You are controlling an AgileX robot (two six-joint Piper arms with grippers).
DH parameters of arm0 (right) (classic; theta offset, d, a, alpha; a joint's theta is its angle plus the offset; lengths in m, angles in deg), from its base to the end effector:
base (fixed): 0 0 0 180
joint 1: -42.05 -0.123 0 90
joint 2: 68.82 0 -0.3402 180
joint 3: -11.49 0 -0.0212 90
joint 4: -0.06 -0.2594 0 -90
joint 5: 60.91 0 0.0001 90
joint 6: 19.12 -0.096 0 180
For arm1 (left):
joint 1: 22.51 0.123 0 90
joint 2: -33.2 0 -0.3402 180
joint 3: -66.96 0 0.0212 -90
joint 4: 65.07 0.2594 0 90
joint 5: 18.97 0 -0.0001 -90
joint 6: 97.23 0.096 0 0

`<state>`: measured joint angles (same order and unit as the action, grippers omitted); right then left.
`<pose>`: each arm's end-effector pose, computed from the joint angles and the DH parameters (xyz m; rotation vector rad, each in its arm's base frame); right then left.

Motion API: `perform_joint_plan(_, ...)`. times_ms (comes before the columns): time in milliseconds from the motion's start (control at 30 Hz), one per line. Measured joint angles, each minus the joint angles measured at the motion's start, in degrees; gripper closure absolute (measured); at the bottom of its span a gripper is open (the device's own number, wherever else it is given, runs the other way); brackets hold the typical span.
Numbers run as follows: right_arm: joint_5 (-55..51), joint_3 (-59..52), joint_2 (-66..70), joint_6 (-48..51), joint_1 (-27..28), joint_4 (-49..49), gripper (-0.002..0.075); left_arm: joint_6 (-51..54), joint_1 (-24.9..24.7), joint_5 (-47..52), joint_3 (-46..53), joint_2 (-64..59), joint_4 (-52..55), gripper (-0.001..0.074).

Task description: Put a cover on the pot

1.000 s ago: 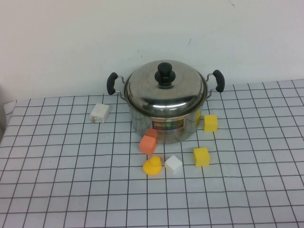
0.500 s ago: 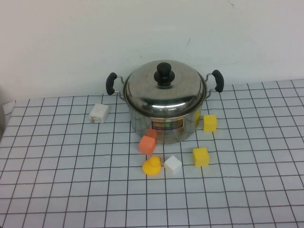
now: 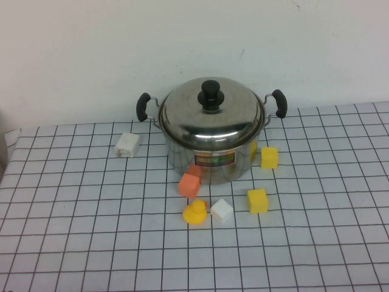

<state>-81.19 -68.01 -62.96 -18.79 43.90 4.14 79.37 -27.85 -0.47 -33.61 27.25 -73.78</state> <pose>0.0107 -0.0027 0.1740 -0.0199 1.8438 -0.0961 0.0111 -0.0057 0.1775 -0.0660 1.8154 -0.2542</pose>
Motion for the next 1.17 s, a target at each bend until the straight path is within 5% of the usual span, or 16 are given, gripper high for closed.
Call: perform_joint_plan(1167,0.0,0.0,0.0,0.0,0.0,0.0,0.0717,0.3,2.2,0.1,0.0,0.1,-0.7,0.0736)
